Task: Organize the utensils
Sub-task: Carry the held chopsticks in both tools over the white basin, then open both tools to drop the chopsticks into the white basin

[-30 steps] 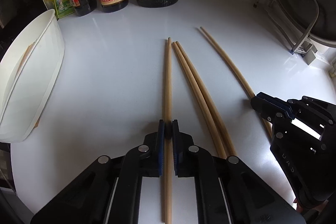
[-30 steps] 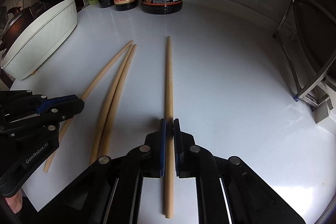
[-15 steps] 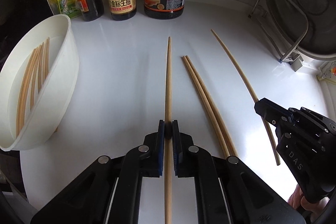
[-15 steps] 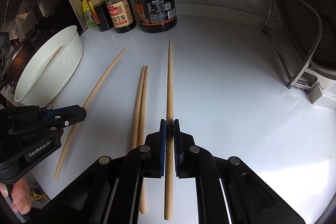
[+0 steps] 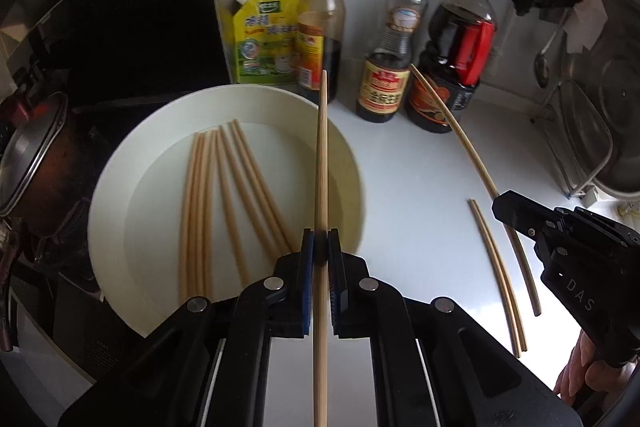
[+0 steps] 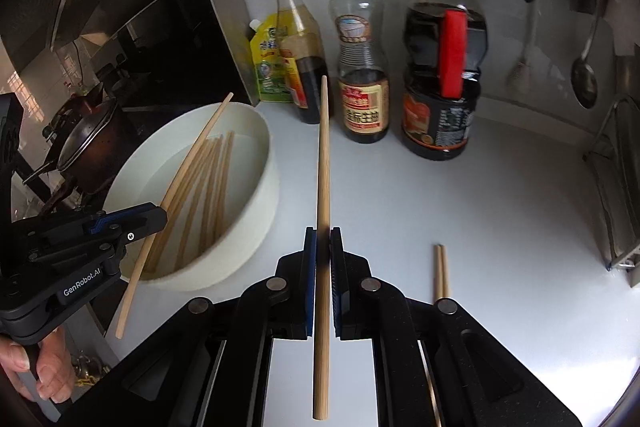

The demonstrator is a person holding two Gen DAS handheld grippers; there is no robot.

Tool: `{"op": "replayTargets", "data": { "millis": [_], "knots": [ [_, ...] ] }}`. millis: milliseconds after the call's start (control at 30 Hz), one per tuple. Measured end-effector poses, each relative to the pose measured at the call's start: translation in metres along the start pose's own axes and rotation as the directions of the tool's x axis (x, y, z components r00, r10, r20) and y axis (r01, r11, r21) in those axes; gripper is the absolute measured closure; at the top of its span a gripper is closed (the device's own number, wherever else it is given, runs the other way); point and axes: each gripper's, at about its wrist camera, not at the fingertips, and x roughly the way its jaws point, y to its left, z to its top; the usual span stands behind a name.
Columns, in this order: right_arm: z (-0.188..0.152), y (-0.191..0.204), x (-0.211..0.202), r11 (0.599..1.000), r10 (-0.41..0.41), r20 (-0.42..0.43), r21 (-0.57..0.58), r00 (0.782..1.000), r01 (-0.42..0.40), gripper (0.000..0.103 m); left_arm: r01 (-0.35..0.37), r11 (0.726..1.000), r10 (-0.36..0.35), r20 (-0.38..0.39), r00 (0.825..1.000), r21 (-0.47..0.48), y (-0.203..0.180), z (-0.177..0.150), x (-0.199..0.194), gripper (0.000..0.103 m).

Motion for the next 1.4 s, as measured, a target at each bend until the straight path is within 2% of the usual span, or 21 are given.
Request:
{"op": "replayTargets", "data": {
  "millis": [200, 367, 700, 1033, 1067, 1133, 1200, 1300, 1400],
  "knots": [
    [0.035, 0.058, 0.044, 0.995, 0.081, -0.039, -0.047, 0.996, -0.083, 0.096, -0.055, 0.996, 0.054, -0.018, 0.998, -0.07, 0.065, 0.008, 0.014, 0.095],
    [0.048, 0.092, 0.085, 0.99, 0.113, -0.103, -0.073, 0.988, -0.121, 0.096, -0.08, 0.992, 0.075, -0.06, 0.995, -0.094, 0.099, 0.013, 0.038, 0.095],
    [0.05, 0.121, 0.147, 0.992, 0.097, -0.23, -0.053, 0.968, -0.112, 0.096, -0.085, 0.989, 0.066, -0.149, 0.987, -0.122, 0.131, 0.013, 0.077, 0.095],
    [0.05, 0.115, 0.157, 0.996, 0.082, -0.261, -0.025, 0.962, -0.091, 0.096, -0.096, 0.986, 0.07, -0.182, 0.981, -0.137, 0.135, 0.022, 0.092, 0.095],
    [0.05, 0.114, 0.155, 0.996, 0.078, -0.256, -0.025, 0.963, -0.088, 0.096, -0.099, 0.985, 0.072, -0.184, 0.98, -0.143, 0.137, 0.023, 0.092, 0.094],
    [0.051, 0.113, 0.151, 0.996, 0.084, -0.248, -0.02, 0.965, -0.092, 0.096, -0.09, 0.983, 0.061, -0.177, 0.982, -0.161, 0.14, 0.024, 0.089, 0.082],
    [0.052, 0.111, 0.147, 0.996, 0.08, -0.24, -0.022, 0.968, -0.088, 0.095, -0.102, 0.981, 0.075, -0.16, 0.984, -0.166, 0.141, 0.025, 0.083, 0.061],
    [0.051, 0.107, 0.14, 0.996, 0.079, -0.229, -0.017, 0.97, -0.085, 0.094, -0.12, 0.977, 0.097, -0.135, 0.986, -0.174, 0.142, 0.025, 0.073, 0.04],
    [0.049, 0.104, 0.132, 0.996, 0.081, -0.219, -0.009, 0.972, -0.085, 0.09, -0.134, 0.975, 0.112, -0.126, 0.986, -0.179, 0.143, 0.023, 0.064, 0.039]
  ]
}}
